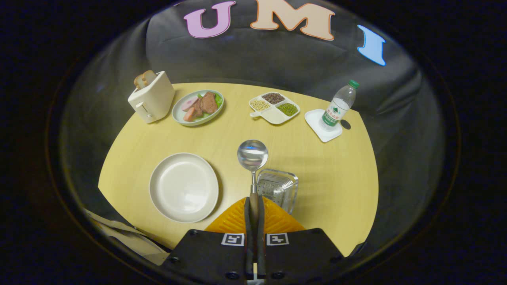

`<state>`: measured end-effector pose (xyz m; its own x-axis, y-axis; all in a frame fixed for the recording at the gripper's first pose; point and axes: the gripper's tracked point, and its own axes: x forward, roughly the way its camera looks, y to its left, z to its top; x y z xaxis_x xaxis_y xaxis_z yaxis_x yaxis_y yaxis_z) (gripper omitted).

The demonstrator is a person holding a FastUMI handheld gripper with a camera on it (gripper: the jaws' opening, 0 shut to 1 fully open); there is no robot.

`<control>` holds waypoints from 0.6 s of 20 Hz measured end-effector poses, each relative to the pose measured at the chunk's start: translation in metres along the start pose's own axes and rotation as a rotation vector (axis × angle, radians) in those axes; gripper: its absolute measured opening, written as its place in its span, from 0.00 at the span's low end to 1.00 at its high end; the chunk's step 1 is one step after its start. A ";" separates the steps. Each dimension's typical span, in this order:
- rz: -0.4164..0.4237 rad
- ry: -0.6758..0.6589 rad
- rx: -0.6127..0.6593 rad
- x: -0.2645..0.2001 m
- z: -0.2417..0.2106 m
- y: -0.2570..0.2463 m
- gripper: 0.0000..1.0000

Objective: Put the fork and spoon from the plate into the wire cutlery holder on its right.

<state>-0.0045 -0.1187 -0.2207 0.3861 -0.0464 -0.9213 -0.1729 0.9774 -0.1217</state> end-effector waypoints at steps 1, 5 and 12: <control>-0.009 0.016 -0.007 0.000 -0.004 -0.006 0.06; -0.022 0.058 -0.020 -0.002 -0.018 -0.023 0.06; -0.019 0.104 -0.039 -0.004 -0.032 -0.039 0.09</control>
<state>-0.0286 -0.1630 -0.2238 0.2936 -0.0882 -0.9519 -0.2028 0.9673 -0.1522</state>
